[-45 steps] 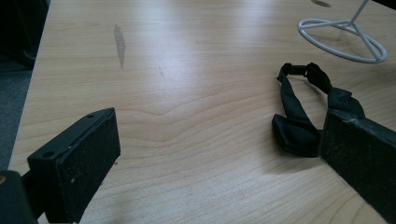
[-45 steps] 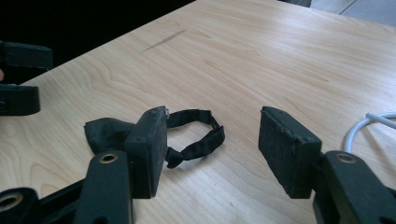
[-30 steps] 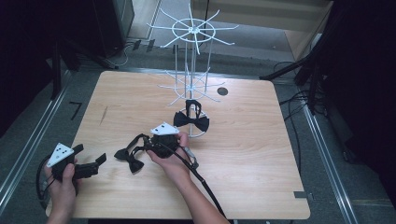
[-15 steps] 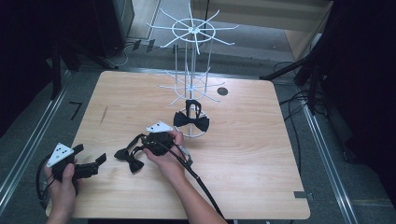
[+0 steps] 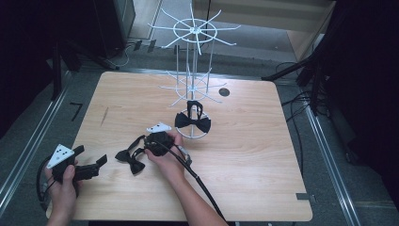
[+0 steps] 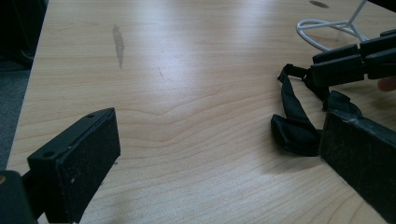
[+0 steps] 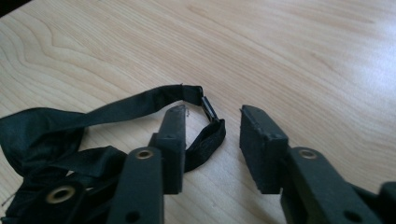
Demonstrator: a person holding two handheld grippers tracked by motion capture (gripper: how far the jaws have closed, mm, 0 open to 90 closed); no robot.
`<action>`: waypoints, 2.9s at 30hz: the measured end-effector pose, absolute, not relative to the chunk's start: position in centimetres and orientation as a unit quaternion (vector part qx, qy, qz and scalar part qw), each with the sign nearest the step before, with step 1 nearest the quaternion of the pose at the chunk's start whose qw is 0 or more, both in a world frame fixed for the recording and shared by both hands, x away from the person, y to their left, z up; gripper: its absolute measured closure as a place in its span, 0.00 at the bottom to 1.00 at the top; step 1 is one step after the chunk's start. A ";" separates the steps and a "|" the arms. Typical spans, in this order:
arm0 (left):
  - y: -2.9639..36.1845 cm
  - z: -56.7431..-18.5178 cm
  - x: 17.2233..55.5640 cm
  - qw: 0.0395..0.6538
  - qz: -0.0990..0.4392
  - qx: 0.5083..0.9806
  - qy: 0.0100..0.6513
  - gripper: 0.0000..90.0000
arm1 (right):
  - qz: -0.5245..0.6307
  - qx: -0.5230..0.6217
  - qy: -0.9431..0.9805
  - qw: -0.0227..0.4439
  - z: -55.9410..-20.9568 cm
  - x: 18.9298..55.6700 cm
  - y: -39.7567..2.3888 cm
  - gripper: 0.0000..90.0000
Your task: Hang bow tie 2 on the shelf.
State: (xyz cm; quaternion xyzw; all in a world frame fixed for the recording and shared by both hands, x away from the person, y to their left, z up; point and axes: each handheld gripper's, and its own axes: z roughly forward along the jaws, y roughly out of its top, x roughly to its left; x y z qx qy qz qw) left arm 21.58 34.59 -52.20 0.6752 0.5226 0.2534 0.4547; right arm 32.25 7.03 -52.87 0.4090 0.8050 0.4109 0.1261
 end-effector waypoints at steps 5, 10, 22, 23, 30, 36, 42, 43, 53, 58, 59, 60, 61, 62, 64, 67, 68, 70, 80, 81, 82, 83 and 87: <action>34.6 -52.2 21.6 0.454 0.254 0.676 0.522 0.00 | 0.403 0.411 0.809 0.116 -53.2 32.4 6.7 0.86; 34.6 -52.2 21.6 0.454 0.254 0.676 0.522 0.00 | 0.405 0.417 0.808 0.097 -53.3 32.4 6.2 0.99; 34.6 -52.2 21.6 0.452 0.253 0.677 0.522 0.00 | 0.440 0.401 0.793 0.129 -51.6 31.4 5.1 1.00; 34.5 -52.2 21.6 0.453 0.253 0.677 0.522 0.00 | 0.444 0.400 0.791 0.131 -51.4 31.3 5.0 1.00; 34.6 -52.2 21.6 0.452 0.254 0.678 0.522 0.00 | 0.465 0.390 0.781 0.148 -49.9 30.6 4.3 1.00; 34.5 -52.2 21.6 0.451 0.254 0.678 0.522 0.00 | 0.483 0.384 0.772 0.154 -48.8 30.0 3.9 1.00; 34.5 -52.2 21.6 0.451 0.254 0.678 0.521 0.00 | 0.498 0.376 0.764 0.161 -47.6 29.4 3.8 1.00; 34.5 -52.2 21.6 0.452 0.254 0.678 0.521 0.00 | 0.502 0.374 0.763 0.164 -47.4 29.3 3.8 1.00; 34.5 -52.2 21.6 0.452 0.253 0.678 0.522 0.00 | 0.522 0.366 0.750 0.177 -45.6 28.7 3.3 1.00; 34.5 -52.2 21.6 0.451 0.254 0.679 0.521 0.00 | 0.530 0.366 0.743 0.179 -45.0 28.6 3.1 1.00; 34.5 -52.2 21.6 0.451 0.254 0.679 0.521 0.00 | 0.531 0.368 0.742 0.178 -44.8 28.6 3.1 1.00; 34.5 -52.2 21.6 0.451 0.254 0.679 0.521 0.00 | 0.533 0.366 0.741 0.179 -44.7 28.5 3.0 1.00; 34.5 -52.2 21.6 0.451 0.254 0.679 0.521 0.00 | 0.535 0.367 0.740 0.180 -44.5 28.5 3.0 1.00; 34.5 -52.2 21.6 0.451 0.254 0.678 0.522 0.00 | 0.537 0.366 0.739 0.179 -44.3 28.5 3.0 1.00; 34.5 -52.2 21.6 0.451 0.254 0.679 0.521 0.00 | 0.541 0.365 0.736 0.181 -44.0 28.4 2.9 1.00; 34.5 -52.2 21.6 0.451 0.254 0.678 0.521 0.00 | 0.545 0.366 0.732 0.181 -43.6 28.3 2.7 1.00; 34.5 -52.2 21.6 0.452 0.253 0.678 0.522 0.00 | 0.546 0.366 0.732 0.182 -43.5 28.3 2.6 1.00; 34.5 -52.2 21.6 0.451 0.254 0.678 0.521 0.00 | 0.547 0.366 0.730 0.184 -43.3 28.2 2.4 1.00; 34.5 -52.2 21.6 0.451 0.253 0.679 0.521 0.00 | 0.558 0.367 0.719 0.194 -41.8 27.9 1.6 1.00; 34.5 -52.2 21.6 0.451 0.253 0.679 0.521 0.00 | 0.558 0.368 0.718 0.195 -41.6 27.9 1.5 1.00; 34.5 -52.2 21.6 0.451 0.254 0.679 0.521 0.00 | 0.559 0.367 0.717 0.196 -41.5 27.8 1.4 1.00; 34.5 -52.2 21.6 0.451 0.254 0.678 0.521 0.00 | 0.560 0.368 0.716 0.196 -41.4 27.8 1.3 1.00; 34.6 -52.2 21.6 0.451 0.253 0.679 0.521 0.00 | 0.561 0.369 0.713 0.201 -41.0 27.7 1.0 1.00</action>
